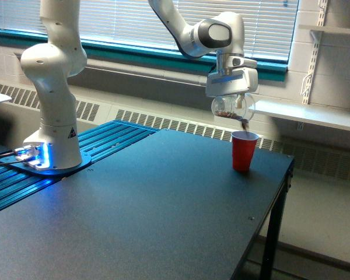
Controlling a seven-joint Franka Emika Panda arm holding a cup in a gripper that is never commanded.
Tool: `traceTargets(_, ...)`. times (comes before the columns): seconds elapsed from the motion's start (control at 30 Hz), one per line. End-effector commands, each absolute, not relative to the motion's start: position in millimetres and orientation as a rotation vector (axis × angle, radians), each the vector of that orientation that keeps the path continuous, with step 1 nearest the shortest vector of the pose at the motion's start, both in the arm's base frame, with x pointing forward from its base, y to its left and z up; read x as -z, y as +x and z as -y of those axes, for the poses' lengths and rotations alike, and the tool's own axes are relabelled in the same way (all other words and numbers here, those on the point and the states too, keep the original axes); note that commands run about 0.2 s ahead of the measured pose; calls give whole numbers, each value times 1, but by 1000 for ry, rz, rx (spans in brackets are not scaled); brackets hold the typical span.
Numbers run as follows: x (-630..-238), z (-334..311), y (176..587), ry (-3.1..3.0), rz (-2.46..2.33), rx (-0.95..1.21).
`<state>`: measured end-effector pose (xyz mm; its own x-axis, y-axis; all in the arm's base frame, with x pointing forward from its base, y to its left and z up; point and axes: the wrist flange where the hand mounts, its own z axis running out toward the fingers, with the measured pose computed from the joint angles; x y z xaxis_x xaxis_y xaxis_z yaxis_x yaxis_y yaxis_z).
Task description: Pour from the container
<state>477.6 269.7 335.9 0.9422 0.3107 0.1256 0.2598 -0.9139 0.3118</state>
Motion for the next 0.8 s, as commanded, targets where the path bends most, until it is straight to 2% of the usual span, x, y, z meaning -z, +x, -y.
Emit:
traceTargets(0.03, -339, -278, 476, 2775, -481, -218)
traceTargets(0.8, -348, -276, 477, 2730, -524, -116)
